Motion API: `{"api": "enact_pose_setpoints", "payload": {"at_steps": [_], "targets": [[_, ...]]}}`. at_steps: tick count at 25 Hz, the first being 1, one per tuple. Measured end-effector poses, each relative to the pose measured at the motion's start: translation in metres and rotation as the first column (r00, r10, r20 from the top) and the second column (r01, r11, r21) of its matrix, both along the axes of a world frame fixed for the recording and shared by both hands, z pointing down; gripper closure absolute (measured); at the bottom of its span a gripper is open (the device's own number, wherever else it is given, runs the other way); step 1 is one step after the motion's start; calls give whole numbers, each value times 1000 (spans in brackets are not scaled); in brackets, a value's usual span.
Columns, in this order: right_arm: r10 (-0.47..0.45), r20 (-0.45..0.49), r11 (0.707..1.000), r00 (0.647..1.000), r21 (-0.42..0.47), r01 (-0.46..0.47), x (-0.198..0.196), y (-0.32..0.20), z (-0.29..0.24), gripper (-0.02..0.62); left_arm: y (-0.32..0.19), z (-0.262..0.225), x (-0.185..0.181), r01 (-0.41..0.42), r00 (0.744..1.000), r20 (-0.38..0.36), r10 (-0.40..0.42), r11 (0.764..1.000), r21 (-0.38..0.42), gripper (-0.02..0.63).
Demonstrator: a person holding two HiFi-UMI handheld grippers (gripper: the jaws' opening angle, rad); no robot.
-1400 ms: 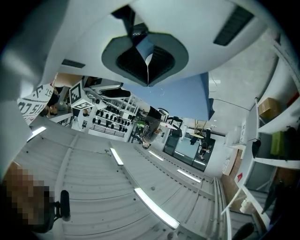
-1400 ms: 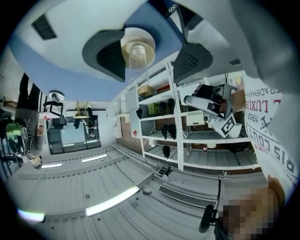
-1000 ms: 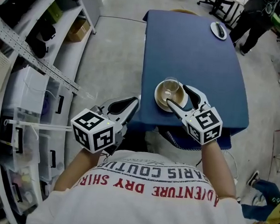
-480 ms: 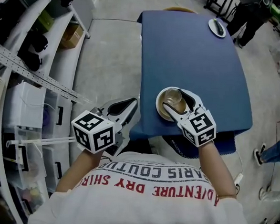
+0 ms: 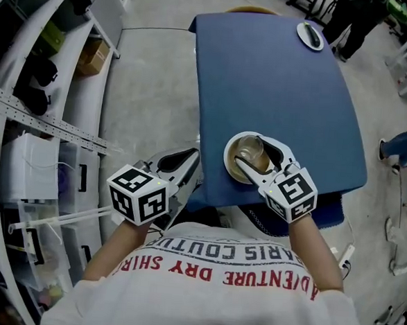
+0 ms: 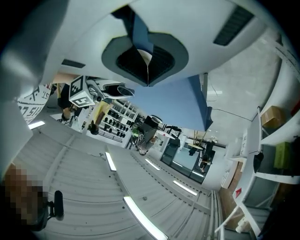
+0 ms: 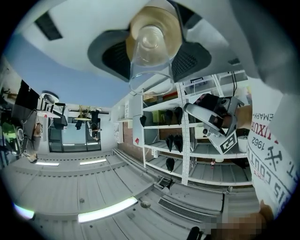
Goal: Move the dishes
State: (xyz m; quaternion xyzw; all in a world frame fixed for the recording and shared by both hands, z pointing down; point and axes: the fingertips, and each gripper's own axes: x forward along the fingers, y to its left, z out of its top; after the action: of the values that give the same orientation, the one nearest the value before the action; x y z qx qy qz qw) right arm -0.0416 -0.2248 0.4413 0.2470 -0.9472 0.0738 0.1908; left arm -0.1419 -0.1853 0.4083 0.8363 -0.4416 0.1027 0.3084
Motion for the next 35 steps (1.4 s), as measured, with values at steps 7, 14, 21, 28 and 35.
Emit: {"api": "enact_pose_setpoints", "payload": {"at_steps": [7,14,21,28,35], "targets": [[4,14,999,1000,-36,-3,0,-5,1,314,-13,6,1,-24,1000,-8,24,1000,-12,578],[34,56,994,998,-110,-28,7,-10,-8,314,-22,10,1,-24,1000,-11,24,999,-26,578],[-1,102,997,995,-82,9,-1,-19,-42,314,-35,11,-4,-17,1000,-14,16,999,-35,578],[-25,115,999,993,-43,30,-17,-45,-63,314,-49,8,-13,-5,1000,-10,4,999,-38,578],[25,86,997,996,-73,-18,-19,-87,-48,314,-62,2,-19,15,1000,-1,-15,999,-40,578]]}}
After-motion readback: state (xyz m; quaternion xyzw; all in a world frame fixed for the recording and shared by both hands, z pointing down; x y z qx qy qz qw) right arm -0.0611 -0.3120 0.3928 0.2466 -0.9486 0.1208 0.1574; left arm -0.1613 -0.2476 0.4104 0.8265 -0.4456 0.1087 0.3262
